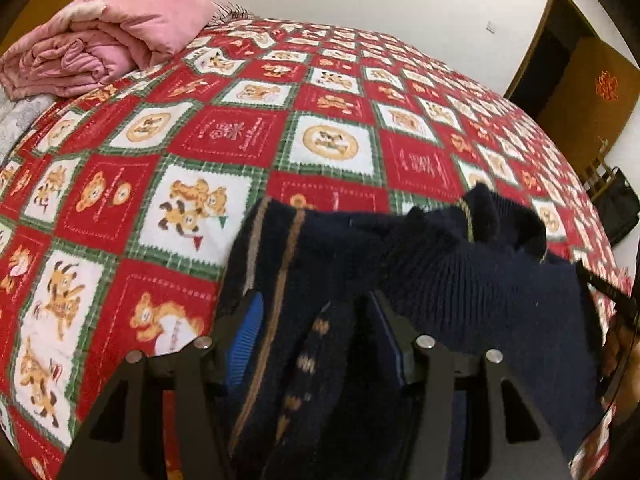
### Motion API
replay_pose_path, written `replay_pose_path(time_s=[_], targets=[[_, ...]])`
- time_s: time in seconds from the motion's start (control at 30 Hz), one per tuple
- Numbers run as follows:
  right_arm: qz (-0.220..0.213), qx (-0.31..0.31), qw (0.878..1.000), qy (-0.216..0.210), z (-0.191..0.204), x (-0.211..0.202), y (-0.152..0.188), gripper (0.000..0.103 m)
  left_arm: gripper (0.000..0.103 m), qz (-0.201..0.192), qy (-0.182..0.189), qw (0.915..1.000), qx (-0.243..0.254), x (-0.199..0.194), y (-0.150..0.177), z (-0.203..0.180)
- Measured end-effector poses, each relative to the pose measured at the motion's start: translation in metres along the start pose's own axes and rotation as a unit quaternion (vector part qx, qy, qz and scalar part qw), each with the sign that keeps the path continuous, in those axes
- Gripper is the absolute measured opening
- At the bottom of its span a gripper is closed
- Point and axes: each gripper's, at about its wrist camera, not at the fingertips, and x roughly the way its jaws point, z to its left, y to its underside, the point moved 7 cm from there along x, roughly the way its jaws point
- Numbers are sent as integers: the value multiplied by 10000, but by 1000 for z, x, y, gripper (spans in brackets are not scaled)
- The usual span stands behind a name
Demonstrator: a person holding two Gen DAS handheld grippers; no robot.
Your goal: Fold small clothes
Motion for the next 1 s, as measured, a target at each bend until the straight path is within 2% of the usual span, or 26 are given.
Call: replay_pose_path(time_s=[0.07,0.1,0.13,0.2,0.3,0.4,0.53,0.67,0.77,0.83,0.9,0.93,0.97,1.0], targets=[[-93,11,9999,57,-1,-11,-2,12,57,-29,195,9995,-251,-10,5,5],[-147,38,9998,158,-3,-18,-2,23,57,-50,250,9992,-320,-16,7,6],[-286,26,9989,378,-5,-33,0,41,57,-85,258,9991,-329,-21,9,6],[-551,-6,9981,288,0,-57,4,52,57,-261,291,9990,-226,-39,16,6],[-680,-264,9968,-324,26,-91,29,52,64,-346,-59,9994,62,-51,31,13],[-479,-688,9944,-651,61,-101,61,52,65,-112,-614,9980,114,-42,47,35],[-206,-1256,9886,-803,109,-99,91,52,68,-37,-332,9990,-312,-44,64,53],[-312,-1589,9806,-1101,162,-105,100,52,69,-237,-370,9988,-197,-59,81,51],[-269,-2051,9686,-1381,215,-108,108,52,69,-323,-471,9984,-44,-69,86,50],[-190,-2319,9632,-1344,241,-101,115,52,69,-420,-605,9969,261,-75,90,44],[206,-2608,9571,-1243,265,-80,130,52,71,-464,-808,9936,633,-77,99,39],[534,-2705,9546,-1131,272,-65,141,52,71,-467,-836,9929,710,-78,103,39],[684,-2754,9532,-1048,274,-58,148,52,72,-454,-794,9931,740,-77,108,40],[595,-2777,9537,-992,276,-59,150,52,72,-416,-759,9936,732,-75,111,42]])
